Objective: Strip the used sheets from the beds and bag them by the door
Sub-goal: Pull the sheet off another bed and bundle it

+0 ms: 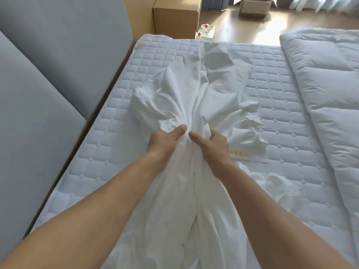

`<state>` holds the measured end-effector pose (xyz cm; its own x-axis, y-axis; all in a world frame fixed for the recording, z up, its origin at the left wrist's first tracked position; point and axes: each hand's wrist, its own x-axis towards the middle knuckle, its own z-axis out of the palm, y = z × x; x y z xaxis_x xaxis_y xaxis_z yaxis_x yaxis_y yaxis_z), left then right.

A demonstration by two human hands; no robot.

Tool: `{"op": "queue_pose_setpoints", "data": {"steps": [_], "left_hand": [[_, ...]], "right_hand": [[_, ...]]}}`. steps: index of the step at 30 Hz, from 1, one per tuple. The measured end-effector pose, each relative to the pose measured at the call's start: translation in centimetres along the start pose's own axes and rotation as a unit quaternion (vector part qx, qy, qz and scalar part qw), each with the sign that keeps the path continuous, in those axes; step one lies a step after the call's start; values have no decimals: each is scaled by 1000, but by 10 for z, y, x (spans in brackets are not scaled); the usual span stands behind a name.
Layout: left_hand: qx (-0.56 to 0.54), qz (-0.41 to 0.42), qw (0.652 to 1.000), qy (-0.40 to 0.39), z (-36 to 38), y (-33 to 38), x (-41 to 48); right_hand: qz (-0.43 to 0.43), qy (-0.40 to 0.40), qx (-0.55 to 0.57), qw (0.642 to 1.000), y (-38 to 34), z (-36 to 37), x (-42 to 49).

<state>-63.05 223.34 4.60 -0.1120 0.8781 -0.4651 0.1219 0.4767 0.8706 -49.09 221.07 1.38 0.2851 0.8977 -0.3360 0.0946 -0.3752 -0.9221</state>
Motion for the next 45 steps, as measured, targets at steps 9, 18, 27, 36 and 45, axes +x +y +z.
{"op": "queue_pose_setpoints", "data": {"steps": [9,18,27,36,45], "left_hand": [[38,42,993,99,-26,-33,-162],[16,-27,999,29,-44,-193,-263],[478,177,855,90,-56,-194,-209],[541,147,828,-9,-26,-193,-138],[432,-118,891,72,-32,-223,-93]], "right_hand": [[-84,87,3,993,-11,-23,-161],[-1,194,-204,960,132,-29,-291],[84,138,-342,926,160,-40,-281],[6,32,-407,913,140,-39,-199],[164,0,-340,926,174,-51,-138]]}}
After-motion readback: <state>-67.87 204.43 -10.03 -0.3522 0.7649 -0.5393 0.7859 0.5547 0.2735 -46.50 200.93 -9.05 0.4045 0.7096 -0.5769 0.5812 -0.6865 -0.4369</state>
